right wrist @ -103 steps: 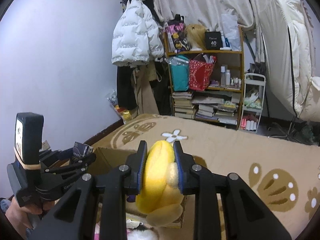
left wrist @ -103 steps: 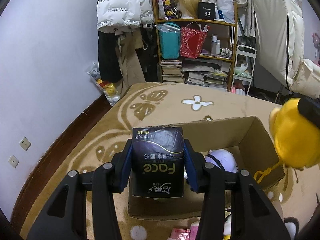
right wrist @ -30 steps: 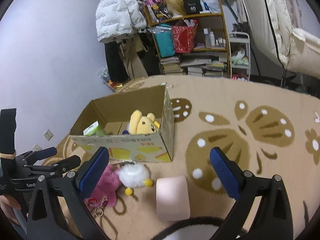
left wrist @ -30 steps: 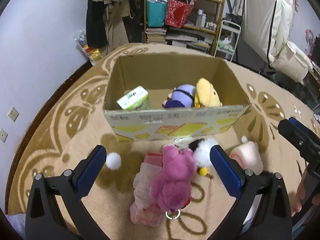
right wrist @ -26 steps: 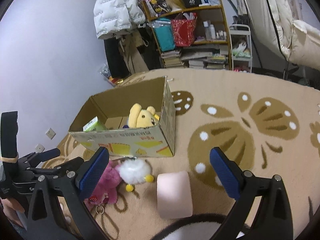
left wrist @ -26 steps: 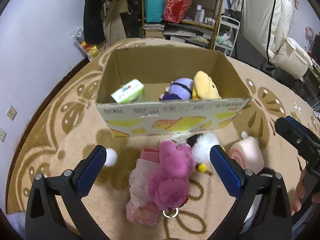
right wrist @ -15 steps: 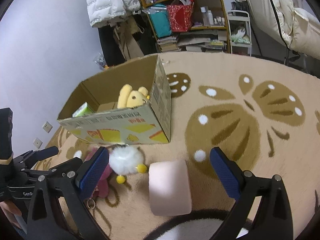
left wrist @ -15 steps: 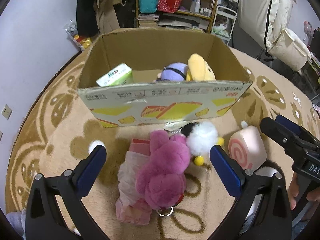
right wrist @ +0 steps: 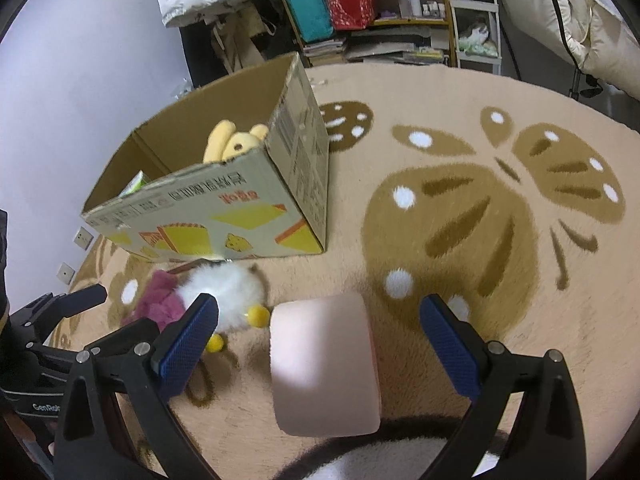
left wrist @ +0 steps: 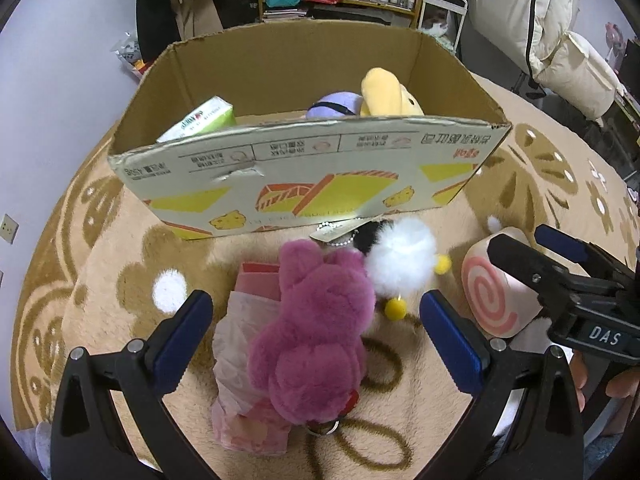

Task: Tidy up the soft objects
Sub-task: 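Move both tools back toward the pink bunny and pink roll cushion, then grasp the pink bunny with left tool while right tool grasps the pink roll cushion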

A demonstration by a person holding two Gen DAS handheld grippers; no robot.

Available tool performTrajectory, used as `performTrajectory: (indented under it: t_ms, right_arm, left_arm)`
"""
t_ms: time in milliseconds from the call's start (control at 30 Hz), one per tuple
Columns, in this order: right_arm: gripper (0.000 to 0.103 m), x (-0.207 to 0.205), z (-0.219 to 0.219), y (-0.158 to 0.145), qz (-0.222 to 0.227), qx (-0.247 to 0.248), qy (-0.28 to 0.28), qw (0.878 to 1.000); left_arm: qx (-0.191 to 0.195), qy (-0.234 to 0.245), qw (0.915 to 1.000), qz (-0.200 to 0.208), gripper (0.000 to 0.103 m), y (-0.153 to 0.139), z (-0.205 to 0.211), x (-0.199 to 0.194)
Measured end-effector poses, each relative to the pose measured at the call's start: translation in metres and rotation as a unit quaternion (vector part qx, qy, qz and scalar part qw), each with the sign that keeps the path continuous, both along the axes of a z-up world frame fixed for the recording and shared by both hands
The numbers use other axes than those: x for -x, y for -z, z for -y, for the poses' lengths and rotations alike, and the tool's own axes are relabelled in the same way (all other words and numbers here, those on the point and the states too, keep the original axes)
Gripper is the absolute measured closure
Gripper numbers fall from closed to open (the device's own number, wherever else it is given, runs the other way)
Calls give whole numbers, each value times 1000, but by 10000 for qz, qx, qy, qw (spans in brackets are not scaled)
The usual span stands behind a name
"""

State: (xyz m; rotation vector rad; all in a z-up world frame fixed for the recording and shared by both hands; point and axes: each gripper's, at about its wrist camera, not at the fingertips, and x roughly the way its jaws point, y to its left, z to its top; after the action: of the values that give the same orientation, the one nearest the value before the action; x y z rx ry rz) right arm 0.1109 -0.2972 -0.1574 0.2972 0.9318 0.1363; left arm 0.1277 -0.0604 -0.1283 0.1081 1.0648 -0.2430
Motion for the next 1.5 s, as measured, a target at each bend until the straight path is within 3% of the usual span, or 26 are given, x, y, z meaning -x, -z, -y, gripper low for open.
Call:
performTrajectory:
  t_ms: [600,700,900,1000,1067,1200,1300,1500]
  right_arm:
    - [0,-4,-1,18,-369,33,-55,9993]
    - [14,-4,-3,20,-436,105,-95,9989]
    - [17,-5,-6,24,-538,145,-151,9983]
    - [17,-4,-7,25,-549,133,-155,9983]
    - [31,-5,-8,26,-576,95,-198,9981]
    - [43,-6,-13,31,-699,139,-316,9970]
    - [46,-5,-17,30,-681,233,-377,9967]
    - [52,-1,-18,27,-619,332,-400,9967]
  left_arm:
    - [-367,117,9987,-327,1,24,12,-2]
    - [-441,135,9983,-368,1,28,14,-4]
    - [-526,157,9980,-323,1,31,19,-3]
    - [-536,167,9980,-291,11,31,20,-2]
    - [-549,180,9979,-281,22,31,20,-1]
    - [-545,201,9974,-435,42,35,19,-1]
    - [-733,246,9963,-367,47,37,20,0]
    - [-443,165,9981,-395,54,34,14,-2]
